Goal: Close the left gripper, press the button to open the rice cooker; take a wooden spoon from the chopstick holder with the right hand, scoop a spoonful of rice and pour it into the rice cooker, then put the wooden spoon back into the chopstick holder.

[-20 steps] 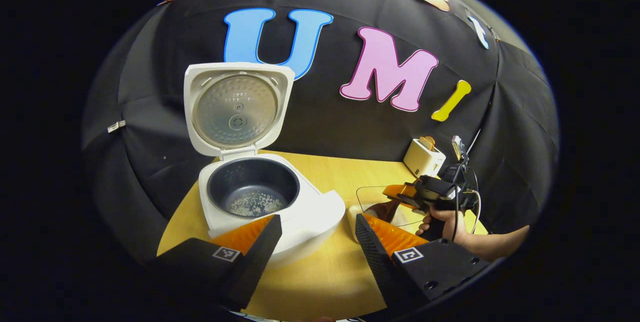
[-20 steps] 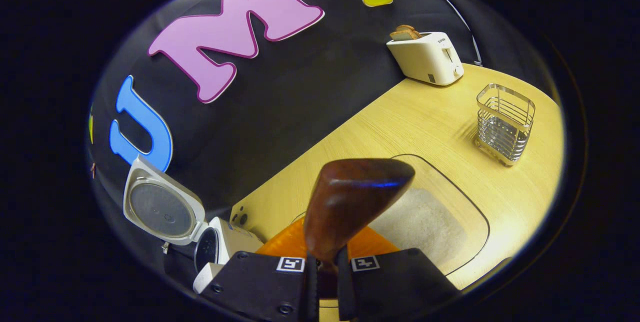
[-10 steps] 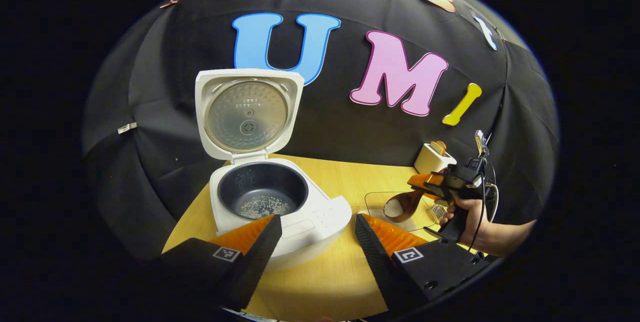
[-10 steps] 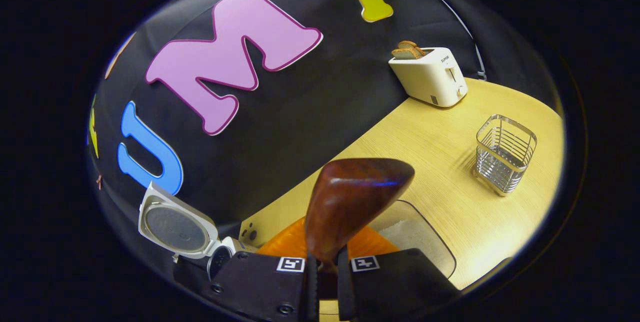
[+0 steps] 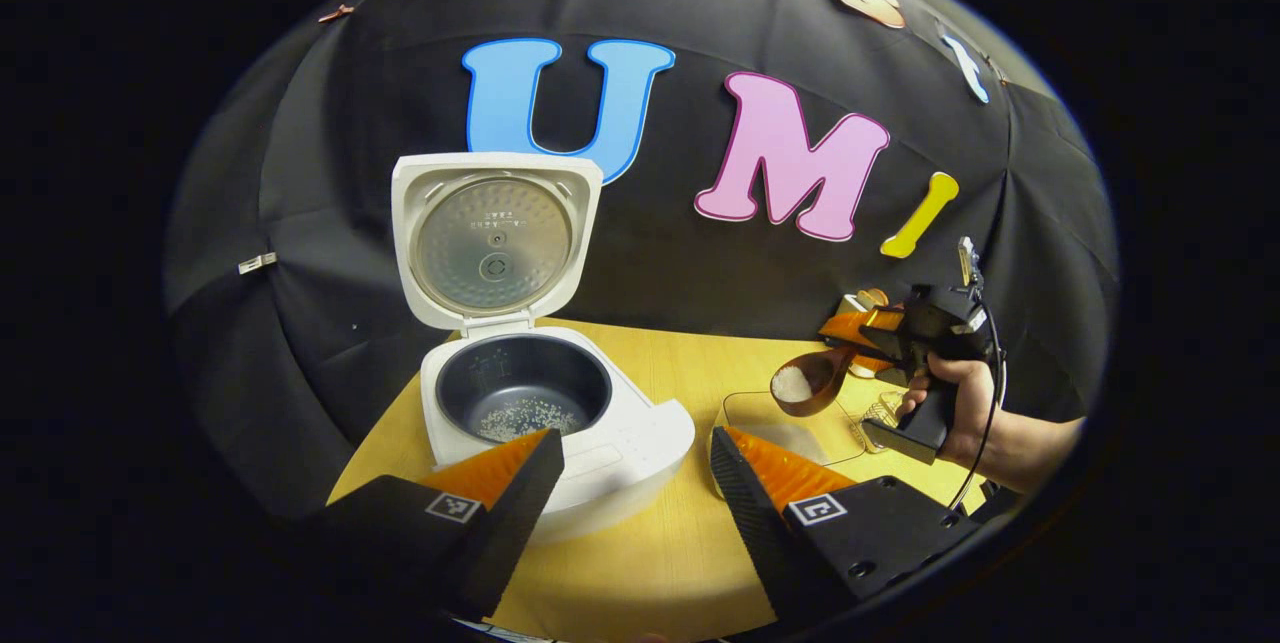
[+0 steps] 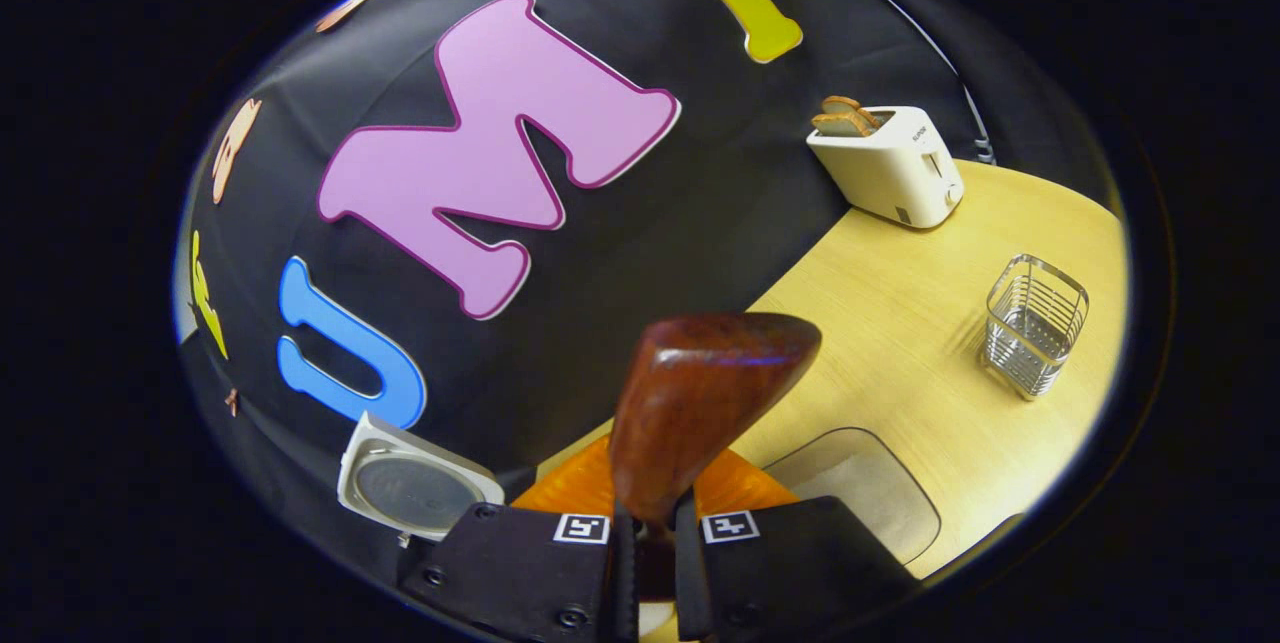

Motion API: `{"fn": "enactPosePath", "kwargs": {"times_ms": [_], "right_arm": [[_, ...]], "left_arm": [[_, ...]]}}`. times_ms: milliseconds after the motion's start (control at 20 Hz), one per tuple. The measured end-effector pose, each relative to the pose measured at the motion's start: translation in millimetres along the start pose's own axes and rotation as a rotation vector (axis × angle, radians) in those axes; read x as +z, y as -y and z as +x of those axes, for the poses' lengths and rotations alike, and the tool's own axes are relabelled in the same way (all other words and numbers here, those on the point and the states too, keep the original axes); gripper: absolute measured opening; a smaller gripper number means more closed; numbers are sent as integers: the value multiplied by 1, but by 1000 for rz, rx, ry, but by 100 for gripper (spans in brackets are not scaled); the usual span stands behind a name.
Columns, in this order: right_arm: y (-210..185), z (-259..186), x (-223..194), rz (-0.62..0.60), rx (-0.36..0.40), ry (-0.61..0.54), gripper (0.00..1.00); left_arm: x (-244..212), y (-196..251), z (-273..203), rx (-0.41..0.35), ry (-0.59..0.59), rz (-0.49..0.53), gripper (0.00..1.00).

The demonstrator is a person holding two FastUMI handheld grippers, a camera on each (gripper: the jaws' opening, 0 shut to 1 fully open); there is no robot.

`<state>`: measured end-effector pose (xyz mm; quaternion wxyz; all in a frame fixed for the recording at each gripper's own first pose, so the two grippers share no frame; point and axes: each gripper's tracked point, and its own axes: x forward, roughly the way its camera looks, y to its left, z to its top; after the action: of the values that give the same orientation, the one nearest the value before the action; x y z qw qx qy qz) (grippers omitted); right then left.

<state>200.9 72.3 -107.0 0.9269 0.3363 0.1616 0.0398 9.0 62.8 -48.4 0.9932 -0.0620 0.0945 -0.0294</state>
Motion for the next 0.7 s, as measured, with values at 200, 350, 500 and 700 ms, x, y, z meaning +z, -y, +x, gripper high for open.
{"fn": "enactPosePath", "kwargs": {"times_ms": [200,350,500,700], "right_arm": [[-43,1,1,-21,63,-2,19],[-77,2,-7,-24,113,-20,19],[-111,4,-24,-42,163,-40,19],[-149,14,-50,-15,201,-79,18]], "left_arm": [[5,-9,-4,-2,22,-31,95],[7,-19,-9,2,32,-58,96],[7,-33,-14,12,40,-64,96],[-1,-55,-21,28,45,-76,96]]}}
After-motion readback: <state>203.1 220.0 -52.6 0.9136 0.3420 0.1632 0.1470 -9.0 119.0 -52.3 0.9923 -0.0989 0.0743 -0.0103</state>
